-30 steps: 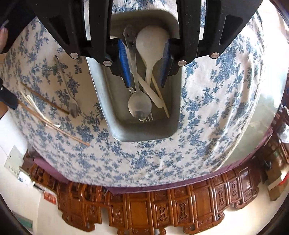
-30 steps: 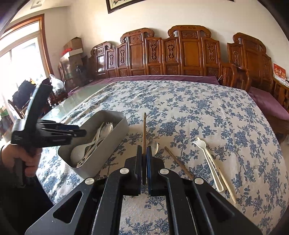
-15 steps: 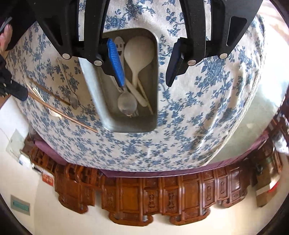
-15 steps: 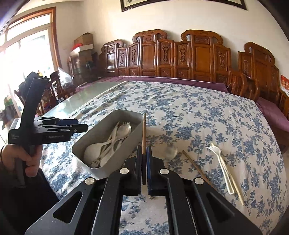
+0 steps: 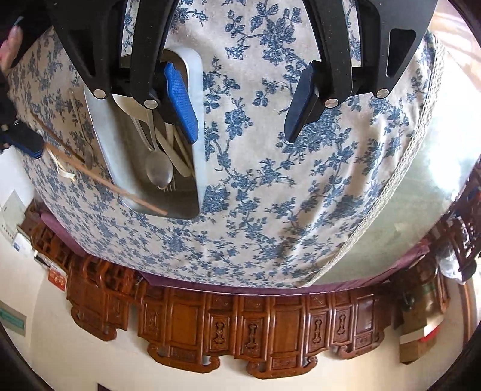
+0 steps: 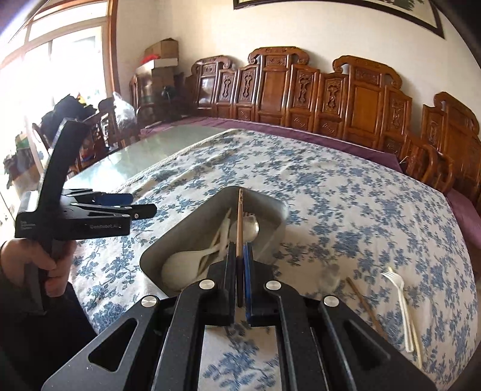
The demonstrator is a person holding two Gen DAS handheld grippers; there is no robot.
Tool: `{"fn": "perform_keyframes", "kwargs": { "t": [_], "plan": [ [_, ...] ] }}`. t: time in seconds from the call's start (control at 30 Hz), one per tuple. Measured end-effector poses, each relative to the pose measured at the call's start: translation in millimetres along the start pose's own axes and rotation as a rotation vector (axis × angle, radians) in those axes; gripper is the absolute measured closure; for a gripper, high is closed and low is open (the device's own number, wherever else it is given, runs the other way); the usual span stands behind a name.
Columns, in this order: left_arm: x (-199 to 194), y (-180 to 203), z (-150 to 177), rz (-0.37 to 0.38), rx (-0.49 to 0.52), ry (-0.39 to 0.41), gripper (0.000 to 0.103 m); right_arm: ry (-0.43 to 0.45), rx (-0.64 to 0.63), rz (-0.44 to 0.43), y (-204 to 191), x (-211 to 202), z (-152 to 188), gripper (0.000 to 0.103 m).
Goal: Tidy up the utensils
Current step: 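Lower the wooden chopstick into the tray and open the right tool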
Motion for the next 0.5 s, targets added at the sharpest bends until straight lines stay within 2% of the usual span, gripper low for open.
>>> {"fn": "perform_keyframes", "kwargs": {
  "t": [0.23, 0.5],
  "plan": [
    [-4, -4, -4, 0.008, -0.017, 0.012, 0.046, -0.051, 0.026, 0.016, -9, 35, -1, 0.097],
    [-4, 0, -2, 0.018, -0.005, 0.006, 0.046, -0.094, 0.048, 0.023, -19, 58, 11, 0.097]
  ]
}}
Point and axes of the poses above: each gripper's, at about its wrist camera, not at the fingertips, and x roughly the way its jaws point, y to its right, z to its underside, the point moved 8 cm from there along x, roughly the way its jaws point, and after that the axes turned 2 degrees about y, right-handed, at the moved point
